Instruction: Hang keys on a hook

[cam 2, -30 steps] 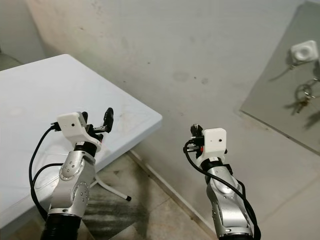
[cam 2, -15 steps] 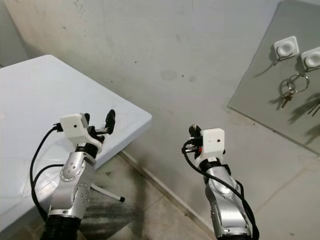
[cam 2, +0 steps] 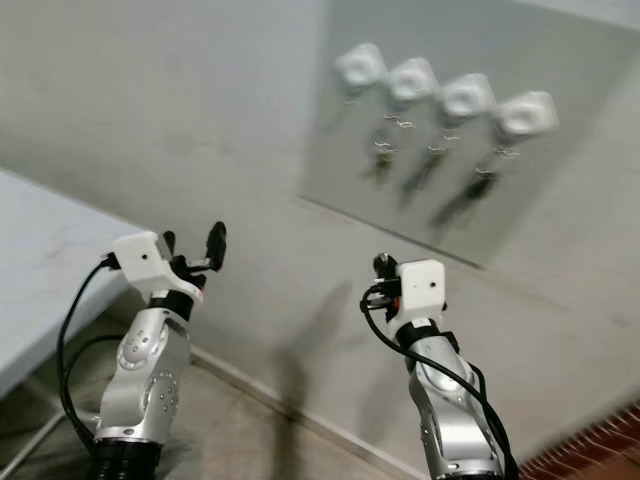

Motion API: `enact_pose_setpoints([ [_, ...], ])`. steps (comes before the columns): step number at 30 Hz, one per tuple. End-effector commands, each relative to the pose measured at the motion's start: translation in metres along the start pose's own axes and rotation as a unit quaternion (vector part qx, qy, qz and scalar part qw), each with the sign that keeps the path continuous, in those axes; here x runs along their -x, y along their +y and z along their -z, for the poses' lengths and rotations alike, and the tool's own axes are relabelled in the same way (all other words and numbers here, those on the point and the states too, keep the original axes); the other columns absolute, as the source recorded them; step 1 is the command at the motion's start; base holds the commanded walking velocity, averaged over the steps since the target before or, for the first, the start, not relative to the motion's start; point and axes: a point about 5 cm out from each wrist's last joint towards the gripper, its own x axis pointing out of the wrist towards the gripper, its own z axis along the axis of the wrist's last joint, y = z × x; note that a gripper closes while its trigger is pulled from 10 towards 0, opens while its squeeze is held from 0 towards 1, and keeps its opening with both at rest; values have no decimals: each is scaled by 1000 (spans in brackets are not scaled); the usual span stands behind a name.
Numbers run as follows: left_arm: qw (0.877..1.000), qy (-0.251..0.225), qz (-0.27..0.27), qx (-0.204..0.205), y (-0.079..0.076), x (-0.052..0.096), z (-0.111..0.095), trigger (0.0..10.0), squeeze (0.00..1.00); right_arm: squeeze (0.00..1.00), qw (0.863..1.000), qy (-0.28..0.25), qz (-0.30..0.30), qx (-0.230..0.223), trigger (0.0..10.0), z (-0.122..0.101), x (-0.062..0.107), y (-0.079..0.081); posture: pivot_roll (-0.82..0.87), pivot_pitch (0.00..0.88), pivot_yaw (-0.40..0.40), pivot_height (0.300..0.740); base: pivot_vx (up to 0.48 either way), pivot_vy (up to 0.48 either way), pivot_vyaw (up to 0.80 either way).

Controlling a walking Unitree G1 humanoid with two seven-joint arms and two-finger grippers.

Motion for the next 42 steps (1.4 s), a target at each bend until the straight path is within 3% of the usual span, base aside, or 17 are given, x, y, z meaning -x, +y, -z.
enact_pose_setpoints([
  [1, 1000, 3, 6, 4, -6, 1, 1, 10000, 0, 0, 1000, -24, 1, -3, 10000, -7, 2, -4, -6, 9, -87, 740, 0, 0, 0],
  [19, 1000, 11, 9, 7, -7, 6, 3, 10000, 0, 0, 1000, -15, 18, -1, 10000, -7, 2, -10, -7, 30, -84, 740, 0, 0, -124],
  [42, 996, 90, 3, -11, 11, 40, 51, 10000, 0, 0, 994, 80, 70, 17, 10000, 46, 30, -32, -11, 38, -68, 740, 0, 0, -737],
])
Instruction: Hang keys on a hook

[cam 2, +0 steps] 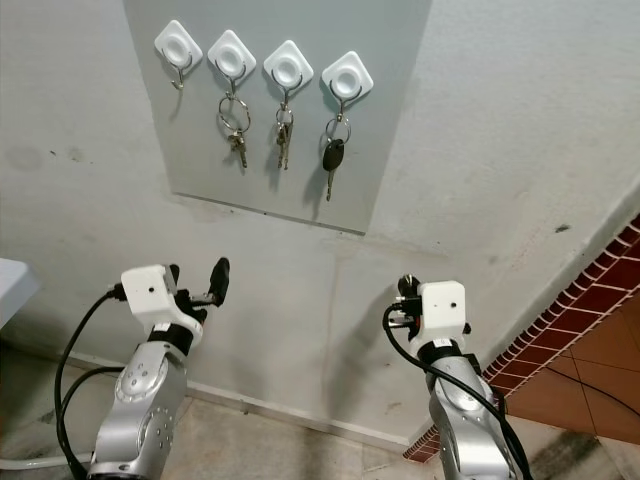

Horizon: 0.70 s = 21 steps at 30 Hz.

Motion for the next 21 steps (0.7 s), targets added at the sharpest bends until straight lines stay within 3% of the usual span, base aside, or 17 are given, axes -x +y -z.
enact_pose_setpoints([
  [1, 1000, 18, 6, 6, -6, 4, 13, 10000, 0, 0, 1000, 20, 20, 5, 10000, 13, 6, -9, -11, 38, -68, 740, 0, 0, -731],
  [4, 1000, 29, -2, 3, 0, 9, 21, 10000, 0, 0, 999, 34, 25, 5, 10000, 22, 12, -10, -9, 38, -65, 740, 0, 0, -731],
  [21, 1000, 11, 1, -4, 4, 6, 17, 10000, 0, 0, 999, 16, 35, 8, 10000, 18, 10, -13, -9, 20, -63, 740, 0, 0, -724],
])
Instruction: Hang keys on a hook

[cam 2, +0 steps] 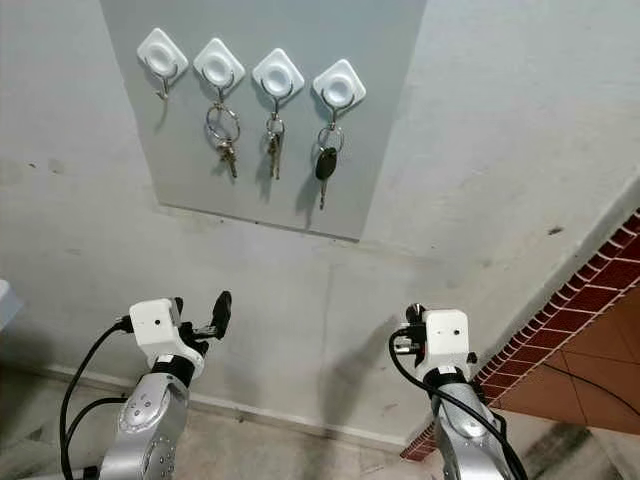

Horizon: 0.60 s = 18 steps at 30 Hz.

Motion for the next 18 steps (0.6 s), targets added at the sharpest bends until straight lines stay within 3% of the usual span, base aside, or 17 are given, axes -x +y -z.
enact_pose_setpoints([
  [1, 1000, -8, 6, 3, -3, -3, -4, 10000, 0, 0, 1000, -11, 15, 1, 10000, -6, -1, -7, -10, 17, -62, 740, 0, 0, -725],
  [5, 1000, -10, 8, 7, -3, -4, -5, 10000, 0, 0, 1000, -18, 17, 0, 10000, -8, -2, -6, -11, 17, -61, 740, 0, 0, -722],
  [16, 1000, -10, 4, 13, -4, -5, -5, 10000, 0, 0, 1000, -19, 14, 0, 10000, -8, -2, -6, -10, 15, -64, 740, 0, 453, -722],
  [18, 1000, -12, 4, 7, -4, -5, -6, 10000, 0, 0, 1000, -18, 13, 0, 10000, -8, -2, -5, -10, 18, -65, 740, 0, 0, -719],
])
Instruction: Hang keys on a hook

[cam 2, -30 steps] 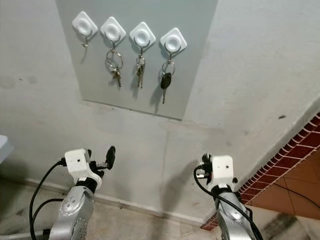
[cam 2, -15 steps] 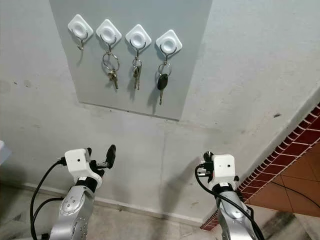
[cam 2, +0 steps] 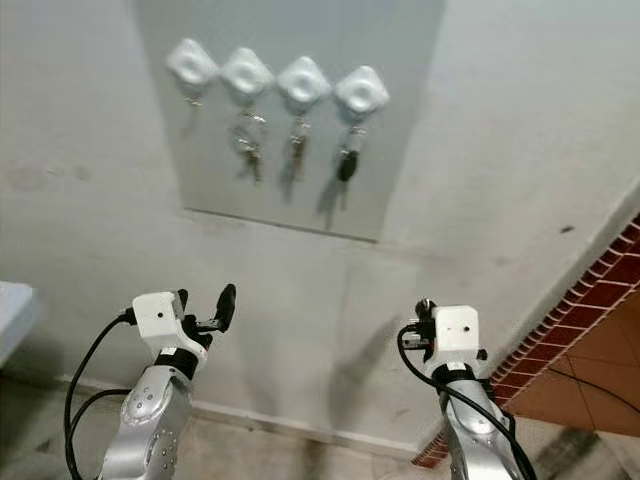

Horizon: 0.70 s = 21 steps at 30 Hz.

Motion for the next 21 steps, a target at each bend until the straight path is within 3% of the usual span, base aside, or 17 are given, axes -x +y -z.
enact_pose_setpoints([
  [1, 1000, -5, 15, 1, -11, -3, -2, 10000, 0, 0, 1000, -4, 13, 6, 10000, -2, 1, -9, -10, 18, -65, 740, 0, 0, -719],
  [4, 1000, -5, 15, 1, -12, -4, -3, 10000, 0, 0, 1000, -7, 13, 3, 10000, -3, 1, -9, -11, 21, -65, 740, 0, 0, -660],
  [21, 1000, -9, 2, -10, -12, -6, -9, 10000, 0, 0, 1000, -26, 2, -7, 10000, -9, 1, -6, -11, 36, -58, 740, 0, 0, 0],
])
